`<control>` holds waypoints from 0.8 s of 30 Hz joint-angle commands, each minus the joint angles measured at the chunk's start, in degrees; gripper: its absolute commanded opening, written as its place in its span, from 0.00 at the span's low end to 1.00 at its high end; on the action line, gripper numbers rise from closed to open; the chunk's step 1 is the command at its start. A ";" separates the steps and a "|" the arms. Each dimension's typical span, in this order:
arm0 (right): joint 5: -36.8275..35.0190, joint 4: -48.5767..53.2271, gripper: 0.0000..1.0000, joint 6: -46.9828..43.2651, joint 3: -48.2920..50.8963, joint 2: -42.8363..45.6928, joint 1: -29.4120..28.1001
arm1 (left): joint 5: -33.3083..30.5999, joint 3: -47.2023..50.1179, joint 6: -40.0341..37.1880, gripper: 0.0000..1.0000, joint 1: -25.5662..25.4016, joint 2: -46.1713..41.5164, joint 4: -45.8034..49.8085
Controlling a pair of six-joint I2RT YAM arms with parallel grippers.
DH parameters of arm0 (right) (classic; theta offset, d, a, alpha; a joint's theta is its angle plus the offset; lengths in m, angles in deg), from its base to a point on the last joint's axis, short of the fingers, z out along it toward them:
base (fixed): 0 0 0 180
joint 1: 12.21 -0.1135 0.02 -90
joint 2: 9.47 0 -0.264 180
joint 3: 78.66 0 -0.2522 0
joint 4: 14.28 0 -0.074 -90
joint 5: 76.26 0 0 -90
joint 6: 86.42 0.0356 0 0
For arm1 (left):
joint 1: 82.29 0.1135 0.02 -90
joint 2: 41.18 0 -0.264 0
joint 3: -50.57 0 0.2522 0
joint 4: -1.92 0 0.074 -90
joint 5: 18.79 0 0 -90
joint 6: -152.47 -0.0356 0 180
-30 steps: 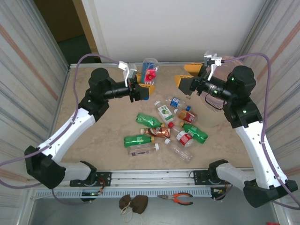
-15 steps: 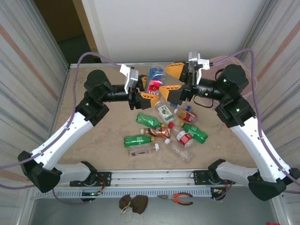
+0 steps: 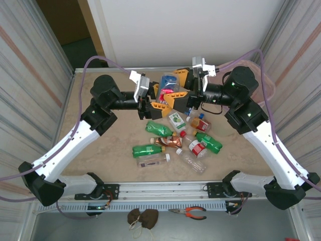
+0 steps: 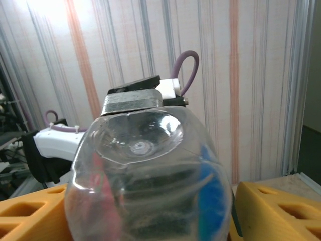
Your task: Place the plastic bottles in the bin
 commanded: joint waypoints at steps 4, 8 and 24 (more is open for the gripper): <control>-0.23 -0.02 0.66 -1.68 -1.49 0.63 -0.64 | 1.00 -1.97 -1.09 0.45 -0.52 -0.89 -0.60; -0.63 0.08 0.60 -2.00 -1.42 0.80 -0.62 | 0.78 -1.72 -1.09 0.47 -0.53 -0.91 -0.51; -3.35 0.81 0.46 -3.25 -1.44 1.85 -0.58 | -1.95 -0.01 -1.84 0.66 -0.56 -2.75 -0.51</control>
